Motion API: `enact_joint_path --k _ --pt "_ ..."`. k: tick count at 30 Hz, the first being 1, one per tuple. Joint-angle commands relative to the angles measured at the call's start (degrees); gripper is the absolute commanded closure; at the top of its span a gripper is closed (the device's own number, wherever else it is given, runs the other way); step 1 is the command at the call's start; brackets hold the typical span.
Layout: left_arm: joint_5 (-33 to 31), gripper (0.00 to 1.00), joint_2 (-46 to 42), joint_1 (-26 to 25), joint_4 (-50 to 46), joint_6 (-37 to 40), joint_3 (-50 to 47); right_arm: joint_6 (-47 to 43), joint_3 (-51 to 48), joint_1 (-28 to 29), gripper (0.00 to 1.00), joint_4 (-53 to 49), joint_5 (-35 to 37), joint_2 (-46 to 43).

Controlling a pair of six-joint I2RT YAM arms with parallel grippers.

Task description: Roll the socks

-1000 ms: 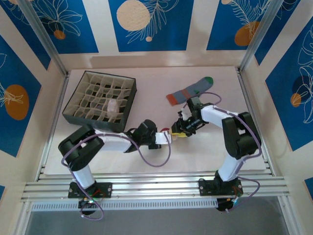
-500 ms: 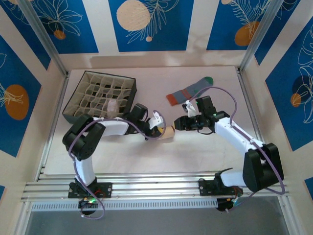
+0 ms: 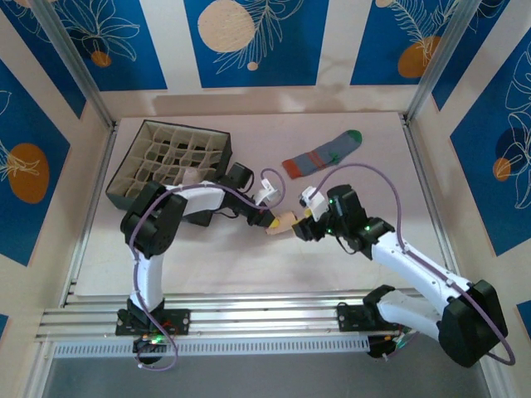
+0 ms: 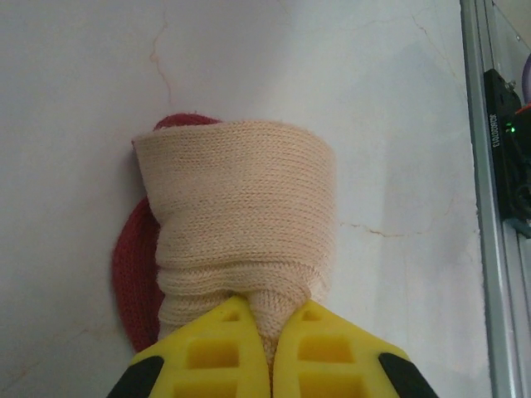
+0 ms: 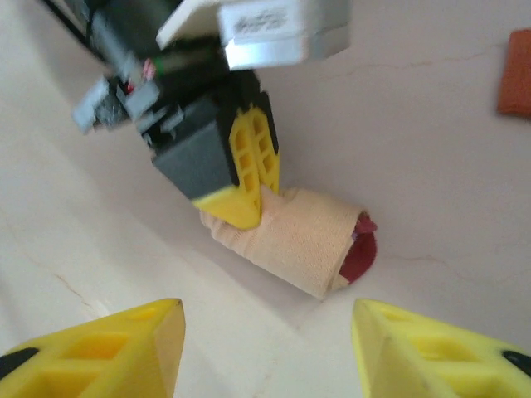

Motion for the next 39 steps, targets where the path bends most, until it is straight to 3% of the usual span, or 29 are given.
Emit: enact_joint_path --k 1,9,17,23,28,31,39 --pt "-3.15 1.0 4.21 0.45 -13.2 -2.76 0.81 -10.23 -4.24 4.17 0.42 6.33 10.38 -1.6" --pt "-2.99 1.0 5.73 0.37 -21.78 -1.79 3.91 -25.68 -11.67 15.96 0.38 19.58 31.67 1.8" --pt "-3.64 1.0 8.33 0.67 -31.09 -0.99 9.5 -40.13 -8.89 16.91 0.38 26.74 34.73 13.42" --pt "-1.33 1.0 10.01 0.74 -34.82 -1.38 13.34 -45.35 -6.57 16.59 0.37 29.41 30.75 17.13" --pt "-0.24 0.97 11.11 0.9 -35.96 -3.5 15.88 -46.42 -3.94 16.83 0.36 28.55 25.98 20.33" --pt "1.22 0.96 12.02 1.04 -36.55 -4.56 17.03 -47.61 -2.84 16.95 0.29 27.45 22.34 22.21" --pt "3.1 0.96 13.98 1.61 -39.77 -3.03 18.76 -47.16 -1.11 16.52 0.29 29.02 17.7 28.81"
